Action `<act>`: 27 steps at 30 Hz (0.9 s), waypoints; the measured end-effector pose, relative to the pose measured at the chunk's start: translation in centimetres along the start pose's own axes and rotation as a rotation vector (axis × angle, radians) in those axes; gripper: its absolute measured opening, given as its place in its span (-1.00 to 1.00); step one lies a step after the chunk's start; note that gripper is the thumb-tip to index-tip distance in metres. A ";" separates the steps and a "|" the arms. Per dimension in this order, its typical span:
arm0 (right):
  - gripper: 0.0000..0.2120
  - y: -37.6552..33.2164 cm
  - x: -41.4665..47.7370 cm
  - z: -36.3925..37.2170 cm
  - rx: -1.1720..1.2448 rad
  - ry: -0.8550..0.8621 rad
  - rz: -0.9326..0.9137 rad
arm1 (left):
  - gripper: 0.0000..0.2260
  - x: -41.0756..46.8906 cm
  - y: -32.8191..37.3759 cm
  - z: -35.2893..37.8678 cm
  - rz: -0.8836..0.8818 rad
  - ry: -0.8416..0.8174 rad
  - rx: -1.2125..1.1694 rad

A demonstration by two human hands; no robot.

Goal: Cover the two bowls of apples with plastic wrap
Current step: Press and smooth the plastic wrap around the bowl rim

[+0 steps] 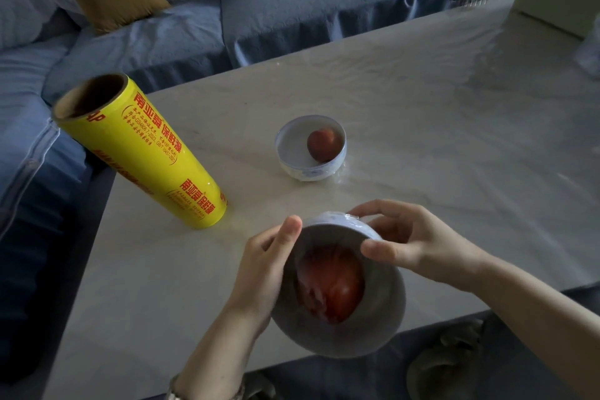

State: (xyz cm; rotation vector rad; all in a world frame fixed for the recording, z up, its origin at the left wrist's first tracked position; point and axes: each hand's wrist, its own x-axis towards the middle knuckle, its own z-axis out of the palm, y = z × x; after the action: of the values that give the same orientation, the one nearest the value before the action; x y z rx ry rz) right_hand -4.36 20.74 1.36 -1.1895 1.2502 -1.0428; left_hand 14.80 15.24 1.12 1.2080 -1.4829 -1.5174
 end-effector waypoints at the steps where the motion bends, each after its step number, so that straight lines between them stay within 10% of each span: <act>1: -0.36 -0.4 0.1 -0.1 -0.018 -0.032 0.005 | -0.39 -0.1 -0.1 0.1 -0.006 0.023 -0.017; 10: -0.90 -3.4 2.5 -0.7 -0.246 -0.140 0.173 | -0.67 -1.0 0.3 -0.2 0.008 0.007 0.003; 18: -0.82 -3.9 3.2 -0.8 -0.392 -0.396 0.280 | -0.70 -1.2 -0.2 -0.9 -0.006 -0.093 0.036; 27: -0.82 -3.4 2.4 -0.3 -0.333 -0.231 0.165 | -0.71 -1.1 -0.2 -0.9 -0.005 -0.108 0.043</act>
State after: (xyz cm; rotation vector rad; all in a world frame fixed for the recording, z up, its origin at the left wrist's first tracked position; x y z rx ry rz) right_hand -4.32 17.94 4.46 -1.3879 1.3435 -0.5704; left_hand 16.01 16.03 1.13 1.1712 -1.5918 -1.5833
